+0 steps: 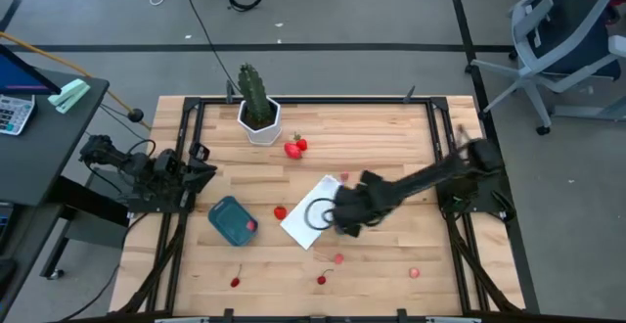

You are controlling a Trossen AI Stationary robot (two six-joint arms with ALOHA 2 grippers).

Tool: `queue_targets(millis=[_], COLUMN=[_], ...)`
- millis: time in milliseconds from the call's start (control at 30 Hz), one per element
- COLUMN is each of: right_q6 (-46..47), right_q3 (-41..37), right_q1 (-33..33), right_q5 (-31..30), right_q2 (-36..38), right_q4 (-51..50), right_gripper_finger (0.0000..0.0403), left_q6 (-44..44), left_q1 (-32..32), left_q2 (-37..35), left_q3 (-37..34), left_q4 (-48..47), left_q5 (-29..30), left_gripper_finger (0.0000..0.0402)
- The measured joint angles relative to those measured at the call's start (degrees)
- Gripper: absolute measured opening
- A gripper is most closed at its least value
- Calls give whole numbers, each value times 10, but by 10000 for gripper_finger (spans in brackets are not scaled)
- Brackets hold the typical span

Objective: Pick and placing Produce into tupperware
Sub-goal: Put the peach into the blue bin

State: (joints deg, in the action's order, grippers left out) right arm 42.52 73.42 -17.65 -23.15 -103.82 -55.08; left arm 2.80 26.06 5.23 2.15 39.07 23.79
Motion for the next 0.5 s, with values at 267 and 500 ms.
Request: queue_targets(millis=[267,500], right_q6=[94,207], right_q3=[-188,-289], right_q1=[-66,-71], right_q5=[-85,72], right_q2=[155,234], right_q4=[118,171], right_gripper_finger=[176,176], left_q6=[-25,-26], left_q1=[0,0], left_q2=[0,0], left_q3=[7,7], left_q4=[-22,-27], left_q5=[20,21], left_gripper_finger=[57,53])
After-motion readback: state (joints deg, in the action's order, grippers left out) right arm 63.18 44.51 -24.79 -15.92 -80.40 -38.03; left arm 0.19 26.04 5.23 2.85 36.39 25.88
